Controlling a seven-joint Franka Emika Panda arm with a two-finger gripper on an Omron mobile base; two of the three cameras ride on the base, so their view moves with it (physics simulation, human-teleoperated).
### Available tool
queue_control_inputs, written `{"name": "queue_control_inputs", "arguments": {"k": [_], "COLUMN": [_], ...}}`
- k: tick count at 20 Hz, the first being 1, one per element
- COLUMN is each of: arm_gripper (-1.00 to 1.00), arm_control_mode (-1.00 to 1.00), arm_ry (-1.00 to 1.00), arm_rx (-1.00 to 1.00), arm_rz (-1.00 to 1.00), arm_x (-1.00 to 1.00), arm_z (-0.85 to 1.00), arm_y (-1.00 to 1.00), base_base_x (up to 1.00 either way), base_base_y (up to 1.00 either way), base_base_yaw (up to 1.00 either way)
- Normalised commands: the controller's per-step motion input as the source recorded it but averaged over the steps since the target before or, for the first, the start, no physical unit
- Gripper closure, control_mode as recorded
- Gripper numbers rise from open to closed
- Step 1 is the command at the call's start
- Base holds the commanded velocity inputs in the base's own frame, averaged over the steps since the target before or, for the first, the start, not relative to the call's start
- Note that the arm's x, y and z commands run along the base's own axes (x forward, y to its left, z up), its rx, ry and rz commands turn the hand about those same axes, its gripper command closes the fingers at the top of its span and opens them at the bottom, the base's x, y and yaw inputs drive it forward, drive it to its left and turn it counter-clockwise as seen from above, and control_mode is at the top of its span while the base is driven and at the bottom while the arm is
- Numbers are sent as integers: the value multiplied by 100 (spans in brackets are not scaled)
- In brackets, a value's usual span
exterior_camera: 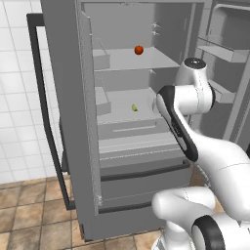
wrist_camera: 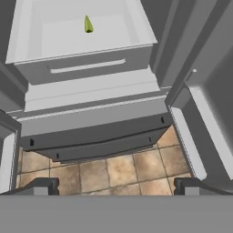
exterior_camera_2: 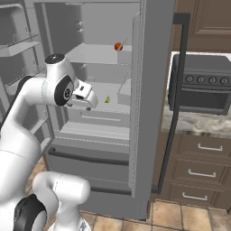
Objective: Take the lemon wedge from the fridge and place it on the plate with fish on the dining counter.
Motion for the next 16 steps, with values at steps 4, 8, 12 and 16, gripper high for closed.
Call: {"name": "queue_control_inputs", "arguments": {"k": [4, 8, 12, 16], "arm_gripper": [-100, -100, -100, -100], "arm_control_mode": [-100, -100, 100, 100], "arm_ry": [0, 0, 0, 0], "arm_rx": [0, 0, 0, 0], "arm_rz": [0, 0, 0, 0], "arm_x": [0, 6, 10, 0], "arm_z": [0, 0, 0, 0], "arm_y": [0, 0, 0, 0], "base_base_x": [0, 0, 39, 58], "base_base_y": [0, 0, 0, 0], "base_base_yaw": [0, 0, -1, -1]}}
